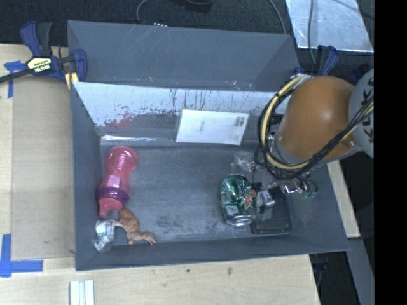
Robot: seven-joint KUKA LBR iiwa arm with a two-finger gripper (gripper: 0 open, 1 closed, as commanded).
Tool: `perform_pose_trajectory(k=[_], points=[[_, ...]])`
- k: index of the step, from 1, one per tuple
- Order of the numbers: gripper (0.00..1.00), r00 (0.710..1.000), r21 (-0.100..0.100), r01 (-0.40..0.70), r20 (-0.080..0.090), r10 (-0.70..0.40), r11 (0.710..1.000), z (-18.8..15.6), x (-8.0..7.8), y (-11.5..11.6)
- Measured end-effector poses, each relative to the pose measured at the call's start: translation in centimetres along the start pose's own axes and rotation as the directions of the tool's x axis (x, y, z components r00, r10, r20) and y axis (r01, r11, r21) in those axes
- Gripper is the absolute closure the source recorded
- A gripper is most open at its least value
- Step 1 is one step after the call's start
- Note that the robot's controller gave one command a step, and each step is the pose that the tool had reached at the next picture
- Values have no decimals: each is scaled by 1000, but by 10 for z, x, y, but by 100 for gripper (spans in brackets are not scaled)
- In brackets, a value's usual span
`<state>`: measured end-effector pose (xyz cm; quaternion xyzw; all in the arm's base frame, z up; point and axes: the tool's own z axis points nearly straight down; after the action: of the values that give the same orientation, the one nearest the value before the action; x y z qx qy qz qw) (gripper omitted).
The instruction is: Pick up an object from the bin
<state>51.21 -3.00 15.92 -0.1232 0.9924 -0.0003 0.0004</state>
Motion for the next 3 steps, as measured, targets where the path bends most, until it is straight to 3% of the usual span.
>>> perform_pose_trajectory(k=[1, 2, 3], points=[[0, 996, 4, 83, 9, -83, 997, 27, -11, -1], [0, 978, 1, 207, 1, -207, 978, 42, -10, 9], [0, 952, 5, 307, 4, -307, 952, 64, -21, 2]])
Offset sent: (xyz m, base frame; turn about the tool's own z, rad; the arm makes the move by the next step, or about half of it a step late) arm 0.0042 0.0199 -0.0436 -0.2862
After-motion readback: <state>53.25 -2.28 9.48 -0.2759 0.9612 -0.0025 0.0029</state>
